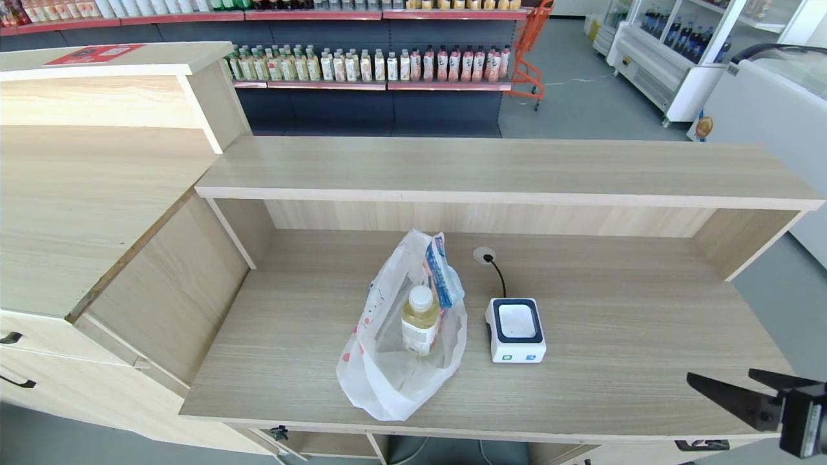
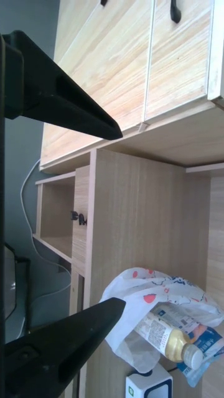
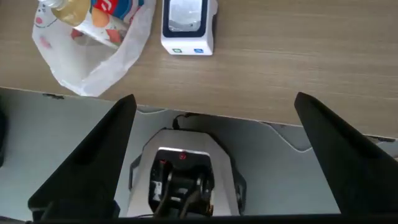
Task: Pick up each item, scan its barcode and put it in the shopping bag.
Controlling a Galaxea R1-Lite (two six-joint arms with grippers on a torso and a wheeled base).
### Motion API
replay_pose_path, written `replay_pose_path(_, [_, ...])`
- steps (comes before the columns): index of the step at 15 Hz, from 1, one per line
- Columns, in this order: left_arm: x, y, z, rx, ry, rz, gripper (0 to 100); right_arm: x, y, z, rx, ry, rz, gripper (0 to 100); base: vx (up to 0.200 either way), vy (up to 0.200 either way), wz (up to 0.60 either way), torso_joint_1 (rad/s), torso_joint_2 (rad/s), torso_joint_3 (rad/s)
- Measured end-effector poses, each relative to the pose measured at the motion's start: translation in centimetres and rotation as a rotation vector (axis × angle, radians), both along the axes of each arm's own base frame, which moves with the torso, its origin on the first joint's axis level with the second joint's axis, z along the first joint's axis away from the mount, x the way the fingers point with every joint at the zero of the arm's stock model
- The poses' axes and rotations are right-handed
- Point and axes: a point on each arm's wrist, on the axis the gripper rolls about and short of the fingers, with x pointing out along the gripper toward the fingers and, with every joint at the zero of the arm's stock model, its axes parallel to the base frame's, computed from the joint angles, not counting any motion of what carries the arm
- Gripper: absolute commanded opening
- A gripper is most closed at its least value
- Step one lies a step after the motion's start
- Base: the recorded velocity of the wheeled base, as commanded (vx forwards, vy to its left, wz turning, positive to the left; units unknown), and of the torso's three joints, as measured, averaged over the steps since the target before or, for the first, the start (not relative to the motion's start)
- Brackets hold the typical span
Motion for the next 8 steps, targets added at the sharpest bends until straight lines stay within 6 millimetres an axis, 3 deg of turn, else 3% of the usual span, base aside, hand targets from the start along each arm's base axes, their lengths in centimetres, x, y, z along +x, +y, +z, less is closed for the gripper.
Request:
replay_pose_path(4, [0.0, 0.0, 0.0, 0.000, 0.000, 0.000, 100, -8.5, -0.3, -3.4, -0.023, -0.206, -0.062, 100, 0.000, 0.000, 0.00, 0.000, 0.00, 0.000])
replay_pose_path(8, [0.0, 0.0, 0.0, 0.000, 0.000, 0.000, 100, -12.0, -0.5, -6.7, -0.123, -0.383, -0.175, 100, 0.000, 0.000, 0.00, 0.000, 0.00, 0.000])
